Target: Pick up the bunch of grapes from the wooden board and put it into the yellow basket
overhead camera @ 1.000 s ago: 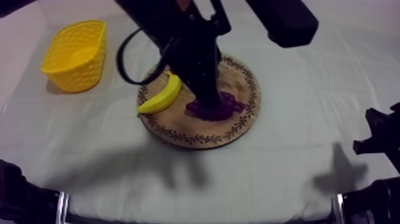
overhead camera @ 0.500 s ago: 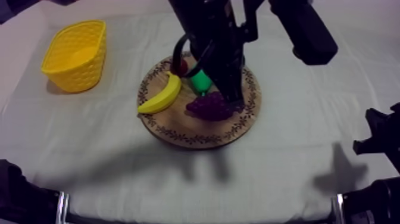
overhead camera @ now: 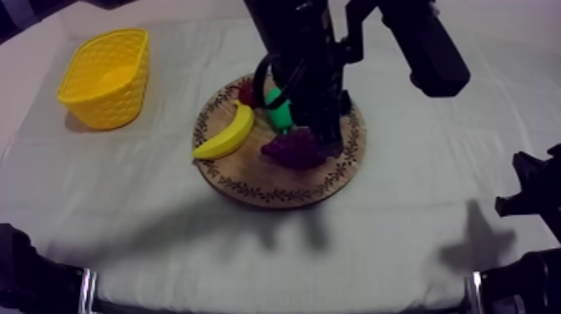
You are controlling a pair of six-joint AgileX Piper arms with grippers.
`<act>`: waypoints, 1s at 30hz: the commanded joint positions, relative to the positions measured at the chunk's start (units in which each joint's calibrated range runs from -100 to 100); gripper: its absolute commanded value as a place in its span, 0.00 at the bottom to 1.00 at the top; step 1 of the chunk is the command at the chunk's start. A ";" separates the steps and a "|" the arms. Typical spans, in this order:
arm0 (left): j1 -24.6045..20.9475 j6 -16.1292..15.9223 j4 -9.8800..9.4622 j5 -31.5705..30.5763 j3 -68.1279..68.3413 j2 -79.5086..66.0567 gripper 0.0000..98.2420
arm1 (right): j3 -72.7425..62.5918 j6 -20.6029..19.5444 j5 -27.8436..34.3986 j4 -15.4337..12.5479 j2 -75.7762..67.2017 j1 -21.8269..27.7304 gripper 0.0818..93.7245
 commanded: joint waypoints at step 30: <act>-2.73 -1.33 1.16 -8.04 3.46 15.12 0.71 | -0.04 0.00 0.00 -0.02 0.00 0.02 0.00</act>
